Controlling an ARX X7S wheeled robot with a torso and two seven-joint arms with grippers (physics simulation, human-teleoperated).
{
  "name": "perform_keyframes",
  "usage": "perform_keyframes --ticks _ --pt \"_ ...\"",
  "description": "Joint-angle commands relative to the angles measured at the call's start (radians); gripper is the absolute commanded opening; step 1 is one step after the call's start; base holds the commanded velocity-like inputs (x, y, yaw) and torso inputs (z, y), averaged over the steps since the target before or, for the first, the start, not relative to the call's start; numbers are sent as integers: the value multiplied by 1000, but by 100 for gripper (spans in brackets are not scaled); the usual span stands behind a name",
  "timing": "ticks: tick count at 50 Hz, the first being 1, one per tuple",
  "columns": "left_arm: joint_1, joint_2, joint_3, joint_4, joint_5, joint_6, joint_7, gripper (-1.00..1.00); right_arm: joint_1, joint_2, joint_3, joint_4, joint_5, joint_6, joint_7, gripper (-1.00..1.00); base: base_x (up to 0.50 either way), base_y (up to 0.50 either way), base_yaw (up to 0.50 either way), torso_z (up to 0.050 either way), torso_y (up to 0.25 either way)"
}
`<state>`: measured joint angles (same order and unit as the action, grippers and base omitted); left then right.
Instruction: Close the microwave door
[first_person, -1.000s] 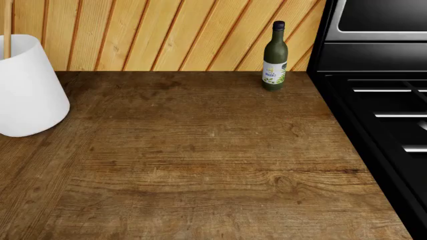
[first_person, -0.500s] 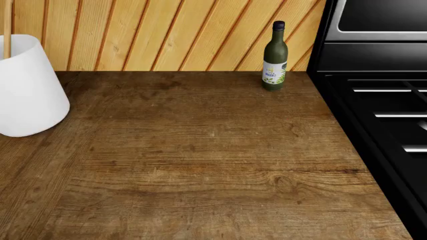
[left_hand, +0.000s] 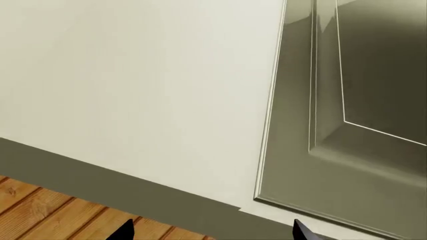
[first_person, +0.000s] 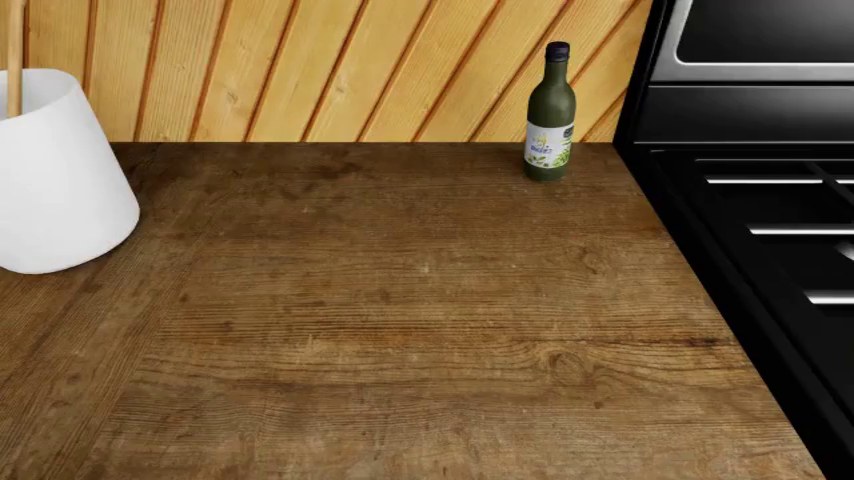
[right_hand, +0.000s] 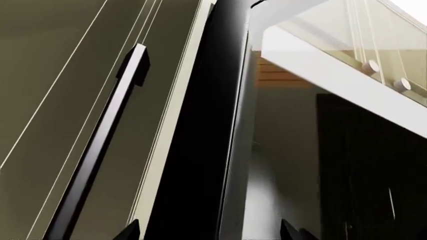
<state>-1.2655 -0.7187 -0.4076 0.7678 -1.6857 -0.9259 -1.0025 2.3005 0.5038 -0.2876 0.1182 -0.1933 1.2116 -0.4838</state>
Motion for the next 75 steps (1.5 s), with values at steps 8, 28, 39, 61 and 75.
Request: perform_keyframes --ticks 8,28,39,61,75 --pt "8 -1 4 3 -3 7 -1 100 8 2 4 49 -4 -20 -5 100 0 0 0 0 0" --pt "12 -4 8 7 -2 14 0 100 39 -34 53 152 -14 -45 8 100 0 0 0 0 0" --pt "13 -6 11 9 0 17 1 100 50 -39 61 182 -46 -66 -10 100 0 0 0 0 0" --pt "19 -12 15 15 -4 24 -3 100 54 -119 206 245 -298 -118 -164 100 0 0 0 0 0" --pt "24 -12 17 13 3 28 1 100 55 -138 256 278 -368 -146 -195 100 0 0 0 0 0"
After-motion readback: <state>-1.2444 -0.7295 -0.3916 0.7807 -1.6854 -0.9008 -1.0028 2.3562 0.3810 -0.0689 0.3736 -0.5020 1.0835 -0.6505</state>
